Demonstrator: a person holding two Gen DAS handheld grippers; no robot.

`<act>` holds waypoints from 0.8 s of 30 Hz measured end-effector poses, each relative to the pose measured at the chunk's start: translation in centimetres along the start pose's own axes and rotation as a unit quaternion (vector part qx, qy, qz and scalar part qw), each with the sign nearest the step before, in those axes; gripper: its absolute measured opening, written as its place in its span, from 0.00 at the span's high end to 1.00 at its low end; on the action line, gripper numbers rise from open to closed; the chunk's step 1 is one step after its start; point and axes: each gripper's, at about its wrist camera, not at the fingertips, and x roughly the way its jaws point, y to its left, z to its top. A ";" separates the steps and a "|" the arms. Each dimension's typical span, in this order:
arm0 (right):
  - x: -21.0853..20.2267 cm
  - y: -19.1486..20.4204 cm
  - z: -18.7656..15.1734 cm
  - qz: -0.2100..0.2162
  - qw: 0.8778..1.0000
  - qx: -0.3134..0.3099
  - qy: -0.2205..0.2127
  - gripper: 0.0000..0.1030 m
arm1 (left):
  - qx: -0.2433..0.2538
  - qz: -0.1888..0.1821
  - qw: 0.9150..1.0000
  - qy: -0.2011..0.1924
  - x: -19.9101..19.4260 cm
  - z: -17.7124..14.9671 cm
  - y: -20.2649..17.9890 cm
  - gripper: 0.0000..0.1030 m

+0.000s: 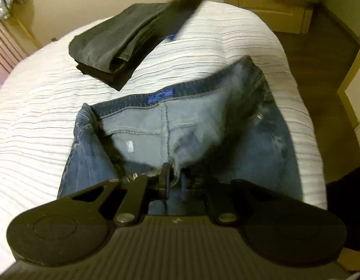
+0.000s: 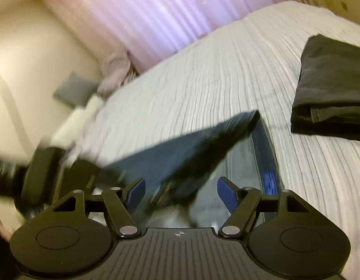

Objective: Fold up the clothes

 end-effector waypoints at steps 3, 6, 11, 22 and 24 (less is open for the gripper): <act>5.3 -1.4 1.9 -0.001 0.999 -0.026 0.036 0.30 | -0.016 0.017 1.000 -0.004 -1.0 -0.6 -0.8 0.98; 12.5 -3.6 2.8 0.020 0.994 -0.006 0.103 0.30 | -0.022 0.029 0.999 -0.001 -1.3 -1.0 -1.2 0.98; 21.4 -6.0 2.5 0.028 0.975 0.067 0.211 0.30 | -0.036 0.044 0.998 -0.014 -2.1 -0.9 -1.0 0.98; 19.1 -6.4 3.6 0.078 0.984 0.100 0.123 0.31 | -0.033 0.047 0.998 -0.028 -5.1 -2.2 -1.7 0.98; 20.6 -6.1 3.5 0.070 0.985 0.071 0.143 0.31 | -0.037 0.049 0.998 -0.022 -5.2 -2.6 -1.8 0.98</act>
